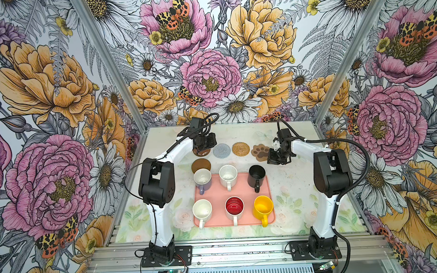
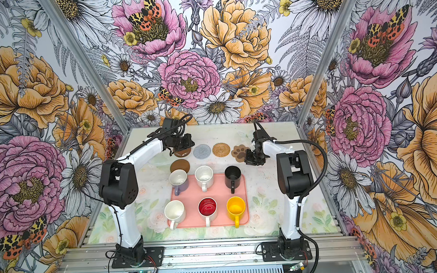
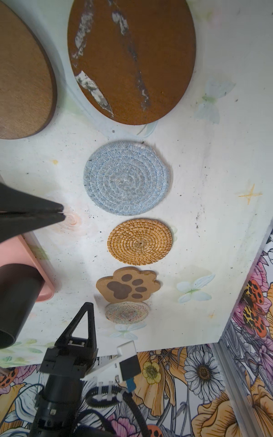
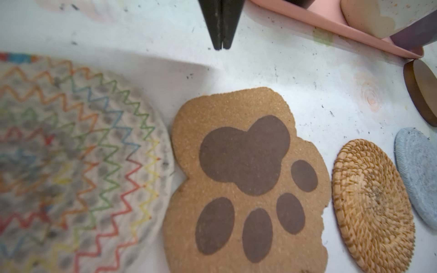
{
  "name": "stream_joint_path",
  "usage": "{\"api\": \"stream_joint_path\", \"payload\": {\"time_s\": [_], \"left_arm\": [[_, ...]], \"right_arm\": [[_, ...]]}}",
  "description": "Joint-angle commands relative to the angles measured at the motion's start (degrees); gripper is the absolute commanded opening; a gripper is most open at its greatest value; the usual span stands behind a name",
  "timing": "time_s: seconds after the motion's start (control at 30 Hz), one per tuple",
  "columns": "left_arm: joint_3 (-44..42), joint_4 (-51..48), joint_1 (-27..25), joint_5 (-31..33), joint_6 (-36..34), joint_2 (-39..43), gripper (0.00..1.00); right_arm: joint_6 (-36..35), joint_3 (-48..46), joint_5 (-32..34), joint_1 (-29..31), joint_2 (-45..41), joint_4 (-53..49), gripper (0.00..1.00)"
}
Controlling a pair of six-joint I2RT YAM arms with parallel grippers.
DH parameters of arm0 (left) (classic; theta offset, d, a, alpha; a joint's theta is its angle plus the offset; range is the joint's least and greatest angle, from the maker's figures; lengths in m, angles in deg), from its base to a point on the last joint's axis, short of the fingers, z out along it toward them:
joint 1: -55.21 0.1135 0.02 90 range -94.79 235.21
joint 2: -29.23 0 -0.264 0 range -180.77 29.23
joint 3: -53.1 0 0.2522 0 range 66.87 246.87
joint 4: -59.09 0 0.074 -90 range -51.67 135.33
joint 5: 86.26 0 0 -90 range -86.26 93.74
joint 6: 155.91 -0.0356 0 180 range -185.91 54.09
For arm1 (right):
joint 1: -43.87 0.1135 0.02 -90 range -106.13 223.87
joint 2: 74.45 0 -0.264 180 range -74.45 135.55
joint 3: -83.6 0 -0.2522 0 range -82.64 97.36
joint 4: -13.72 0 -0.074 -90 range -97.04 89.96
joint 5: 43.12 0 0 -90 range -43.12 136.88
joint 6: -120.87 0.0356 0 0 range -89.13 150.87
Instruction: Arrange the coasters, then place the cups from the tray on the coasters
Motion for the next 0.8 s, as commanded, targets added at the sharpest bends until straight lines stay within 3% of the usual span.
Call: {"api": "stream_joint_path", "payload": {"time_s": [0.0,0.77], "left_arm": [[-1.1,1.8,0.4,1.9,0.3,4.1,0.0],[-5.0,1.9,0.7,3.2,0.5,7.7,0.0]], "right_arm": [[1.2,0.3,-0.6,-0.2,1.4,3.2,0.0],[3.9,7.3,-2.7,-1.1,8.4,4.4,0.0]]}}
